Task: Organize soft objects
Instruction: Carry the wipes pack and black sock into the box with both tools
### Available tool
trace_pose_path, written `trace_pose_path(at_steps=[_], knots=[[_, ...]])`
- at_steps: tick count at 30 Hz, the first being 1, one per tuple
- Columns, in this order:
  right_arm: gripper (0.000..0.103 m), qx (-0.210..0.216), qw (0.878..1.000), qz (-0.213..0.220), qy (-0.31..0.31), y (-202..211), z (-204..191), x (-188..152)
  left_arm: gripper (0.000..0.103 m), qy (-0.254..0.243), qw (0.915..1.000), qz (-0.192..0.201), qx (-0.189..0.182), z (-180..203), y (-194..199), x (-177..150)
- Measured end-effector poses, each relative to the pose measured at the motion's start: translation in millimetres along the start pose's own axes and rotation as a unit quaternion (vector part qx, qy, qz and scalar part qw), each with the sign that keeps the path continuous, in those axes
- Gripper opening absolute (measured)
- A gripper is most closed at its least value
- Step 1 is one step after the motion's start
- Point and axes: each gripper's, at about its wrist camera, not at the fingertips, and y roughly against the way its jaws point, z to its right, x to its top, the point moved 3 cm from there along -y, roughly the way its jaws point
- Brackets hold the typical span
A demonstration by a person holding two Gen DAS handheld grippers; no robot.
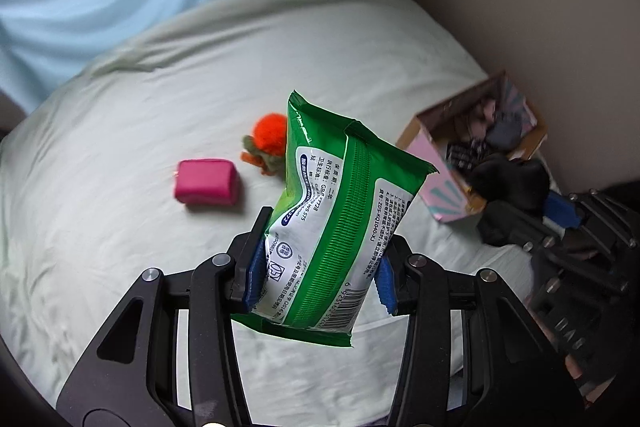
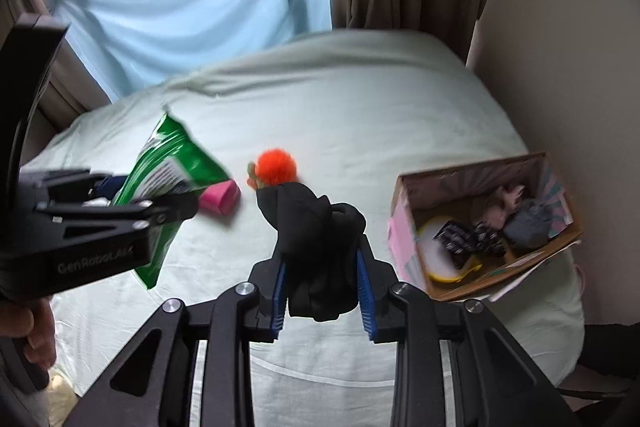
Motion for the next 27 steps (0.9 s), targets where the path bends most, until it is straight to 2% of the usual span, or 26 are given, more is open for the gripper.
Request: trace_pose_path(at_steps=[5,10,14,21,27], knots=[[0.028,0.008,1.000,0.015,-0.010,33.1,19.2,21.3,0.041,0.023,0.9990,0.032,0.022,12.6,40.1,-0.3],[0.028,0.022,0.999,0.023,-0.019,62.1,50.7,33.1,0.041,0.061,0.9964,0.051,0.027,38.4,57.7,6.5],[0.028,0.022,0.999,0.025,-0.006,74.4,89.5,40.8,0.041,0.086,0.9941,0.060,0.027,72.0,56.7,18.2],[0.028,0.016,1.000,0.021,-0.003,77.9,181.0,58.7,0.041,0.112,0.9916,0.061,0.022,142.3,28.3,48.8],[0.028,0.012,1.000,0.000,0.009,46.8,248.2,72.5,0.041,0.132,0.9906,0.029,0.020,190.6,-23.3,65.2]])
